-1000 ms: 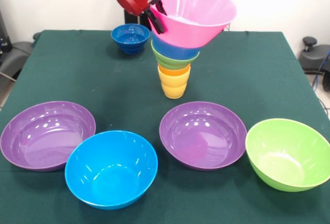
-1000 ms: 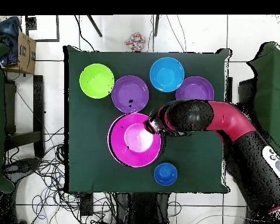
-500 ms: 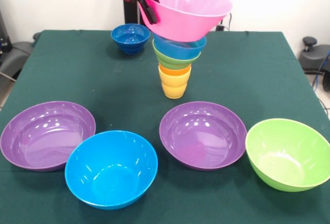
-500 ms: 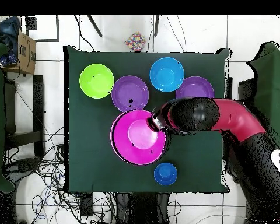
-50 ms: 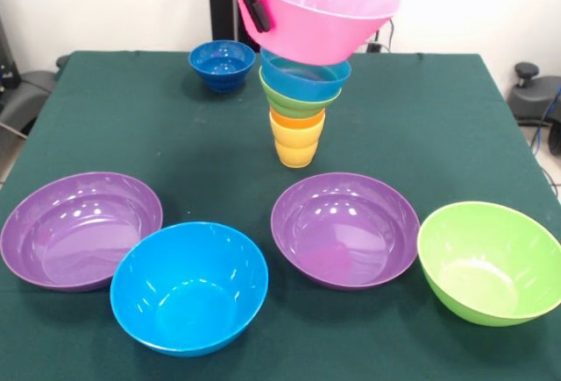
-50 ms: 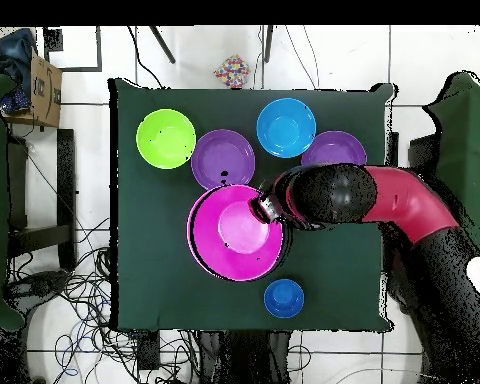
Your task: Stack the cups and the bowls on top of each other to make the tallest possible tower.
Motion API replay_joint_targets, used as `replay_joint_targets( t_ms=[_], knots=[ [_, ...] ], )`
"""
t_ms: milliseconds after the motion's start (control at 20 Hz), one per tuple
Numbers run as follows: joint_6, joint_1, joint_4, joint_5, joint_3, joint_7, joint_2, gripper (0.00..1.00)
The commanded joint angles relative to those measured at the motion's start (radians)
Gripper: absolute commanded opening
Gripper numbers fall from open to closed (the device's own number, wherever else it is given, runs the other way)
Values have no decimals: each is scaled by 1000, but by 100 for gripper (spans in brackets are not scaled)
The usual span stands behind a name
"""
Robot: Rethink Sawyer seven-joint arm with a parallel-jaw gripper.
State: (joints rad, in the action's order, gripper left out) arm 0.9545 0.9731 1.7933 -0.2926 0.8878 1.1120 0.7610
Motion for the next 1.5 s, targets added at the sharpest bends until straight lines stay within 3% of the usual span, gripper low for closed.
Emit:
replay_joint_targets(
  t_ms=[50,1050,1500],
  knots=[
    [31,-62,-29,-8,-19,8,-42,0],
    [-39,-100,-90,-58,-41,-17,-146,0],
    [-12,-70,-102,-61,-34,-52,-162,0]
  ],
)
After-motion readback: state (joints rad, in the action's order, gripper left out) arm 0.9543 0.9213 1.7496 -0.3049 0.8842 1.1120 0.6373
